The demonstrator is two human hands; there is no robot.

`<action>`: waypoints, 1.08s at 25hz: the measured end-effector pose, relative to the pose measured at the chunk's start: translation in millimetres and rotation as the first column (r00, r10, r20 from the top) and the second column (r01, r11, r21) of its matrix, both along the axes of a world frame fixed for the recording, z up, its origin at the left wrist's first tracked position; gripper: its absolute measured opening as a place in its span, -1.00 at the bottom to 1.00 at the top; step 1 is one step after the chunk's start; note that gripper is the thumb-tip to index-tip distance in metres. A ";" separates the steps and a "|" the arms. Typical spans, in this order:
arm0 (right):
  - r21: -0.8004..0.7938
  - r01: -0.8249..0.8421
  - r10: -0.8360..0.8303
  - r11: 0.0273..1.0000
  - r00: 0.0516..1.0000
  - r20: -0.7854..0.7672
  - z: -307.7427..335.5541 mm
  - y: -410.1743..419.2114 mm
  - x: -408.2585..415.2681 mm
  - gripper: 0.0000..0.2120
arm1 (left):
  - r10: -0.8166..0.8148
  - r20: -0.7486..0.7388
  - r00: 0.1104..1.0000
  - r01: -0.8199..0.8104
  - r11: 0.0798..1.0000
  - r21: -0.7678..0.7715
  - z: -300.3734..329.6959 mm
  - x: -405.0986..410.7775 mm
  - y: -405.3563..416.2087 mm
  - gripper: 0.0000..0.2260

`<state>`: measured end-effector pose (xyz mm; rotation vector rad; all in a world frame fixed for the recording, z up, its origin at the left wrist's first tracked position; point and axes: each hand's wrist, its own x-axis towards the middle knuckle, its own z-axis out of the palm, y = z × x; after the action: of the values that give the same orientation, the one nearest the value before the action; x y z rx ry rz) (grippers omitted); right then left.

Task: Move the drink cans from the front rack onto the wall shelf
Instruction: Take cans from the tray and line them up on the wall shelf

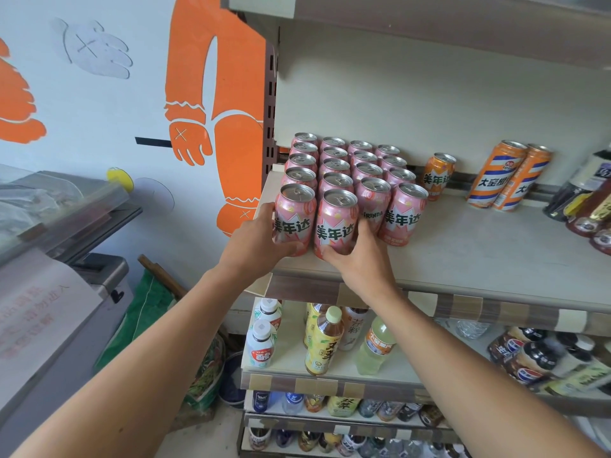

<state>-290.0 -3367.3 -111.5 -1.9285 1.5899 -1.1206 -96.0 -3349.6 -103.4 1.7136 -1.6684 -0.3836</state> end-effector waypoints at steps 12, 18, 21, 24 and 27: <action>-0.037 -0.109 0.099 0.993 0.972 -0.213 21.7 20.1 -22.9 -0.32 | 0.160 0.124 0.979 -0.136 0.974 -0.180 9.0 -13.7 29.2 -0.29; -0.223 -0.045 -0.096 0.974 0.810 -0.579 32.4 50.4 -72.9 -0.41 | 0.046 0.459 0.887 0.160 0.902 -0.401 25.5 -71.0 48.5 -0.67; -0.250 0.027 -0.179 0.968 0.773 -0.609 30.9 69.7 -114.6 -0.47 | -0.121 0.534 0.837 0.334 0.886 -0.321 20.9 -127.3 45.7 -0.64; -0.209 0.151 -0.252 0.966 0.734 -0.631 24.5 93.2 -171.2 -0.49 | -0.293 0.516 0.805 0.453 0.865 -0.216 13.7 -191.0 40.7 -0.59; -0.180 0.306 -0.346 0.935 0.676 -0.651 15.2 125.9 -235.1 -0.50 | -0.436 0.538 0.721 0.580 0.805 -0.125 8.0 -260.5 44.3 -0.56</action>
<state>-525.1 -3241.4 -96.3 -2.3061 2.3871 -0.5730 -356.6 -3305.3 -95.4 1.1492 -2.4500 0.0688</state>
